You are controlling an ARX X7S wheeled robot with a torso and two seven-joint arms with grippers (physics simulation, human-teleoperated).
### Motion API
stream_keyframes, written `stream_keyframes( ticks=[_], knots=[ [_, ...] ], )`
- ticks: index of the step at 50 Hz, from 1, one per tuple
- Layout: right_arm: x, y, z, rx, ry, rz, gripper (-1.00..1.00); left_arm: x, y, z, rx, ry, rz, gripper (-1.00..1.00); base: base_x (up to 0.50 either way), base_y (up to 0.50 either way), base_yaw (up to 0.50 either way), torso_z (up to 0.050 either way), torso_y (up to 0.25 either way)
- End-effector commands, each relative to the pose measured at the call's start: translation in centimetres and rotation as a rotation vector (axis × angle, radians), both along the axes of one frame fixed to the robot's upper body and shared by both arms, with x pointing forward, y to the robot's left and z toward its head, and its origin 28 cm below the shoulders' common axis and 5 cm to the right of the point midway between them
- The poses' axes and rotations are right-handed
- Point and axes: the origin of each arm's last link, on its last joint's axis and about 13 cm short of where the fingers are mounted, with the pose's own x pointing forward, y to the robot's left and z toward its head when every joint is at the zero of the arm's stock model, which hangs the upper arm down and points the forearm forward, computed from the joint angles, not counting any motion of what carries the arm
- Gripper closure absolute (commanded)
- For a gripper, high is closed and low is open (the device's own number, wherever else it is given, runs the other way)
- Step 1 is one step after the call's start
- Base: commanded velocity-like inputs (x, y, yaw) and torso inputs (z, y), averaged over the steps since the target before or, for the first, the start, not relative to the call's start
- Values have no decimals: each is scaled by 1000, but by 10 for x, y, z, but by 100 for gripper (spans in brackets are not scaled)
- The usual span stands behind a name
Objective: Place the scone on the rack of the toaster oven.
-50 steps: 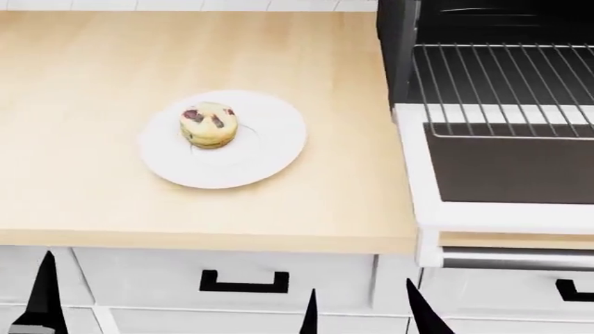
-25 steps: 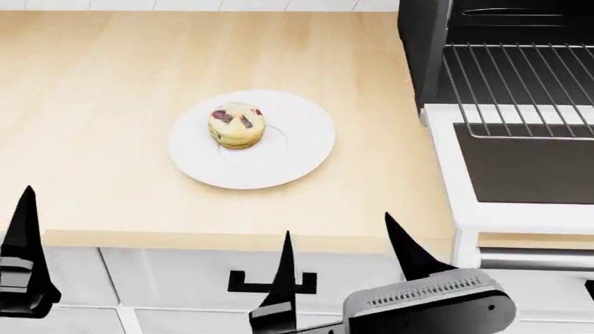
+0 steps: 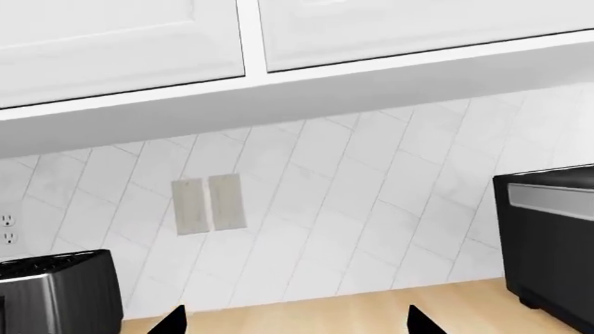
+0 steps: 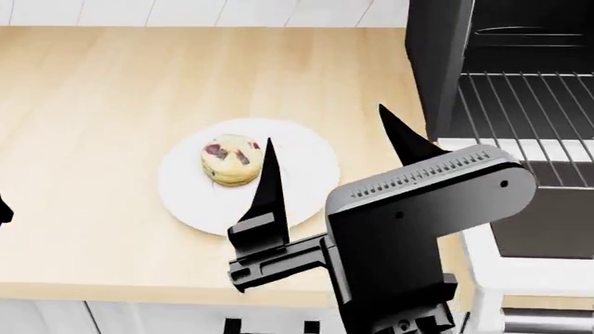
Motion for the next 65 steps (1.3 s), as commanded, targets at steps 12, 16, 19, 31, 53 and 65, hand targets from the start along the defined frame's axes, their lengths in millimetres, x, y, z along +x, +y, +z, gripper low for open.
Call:
stream_keyframes(
  ticks=[12, 16, 19, 31, 53, 65],
  knots=[
    [-3, -3, 19, 24, -52, 9, -100, -1, 1, 14, 4, -23, -12, -100, 478, 110, 0, 50, 74],
    [-3, -4, 18, 27, -52, 10, -100, -2, 0, 13, 6, -22, -15, -100, 479, 111, 0, 50, 76],
    [-3, -4, 17, 30, -48, 13, -100, -2, 0, 13, 7, -22, -16, -100, 482, 114, 0, 50, 76],
    [-5, -9, 13, 169, 139, 184, -100, -3, 0, 12, -16, 1, 11, -100, 168, 48, 0, 17, 24],
    [0, -17, 9, 146, 479, 332, -100, -1, 1, 5, -18, 26, 20, -100, 0, 0, 0, 0, 0],
    [3, -20, 6, 167, 553, 343, -100, 1, 2, -2, -10, 40, 34, -100, 0, 0, 0, 0, 0]
  ],
)
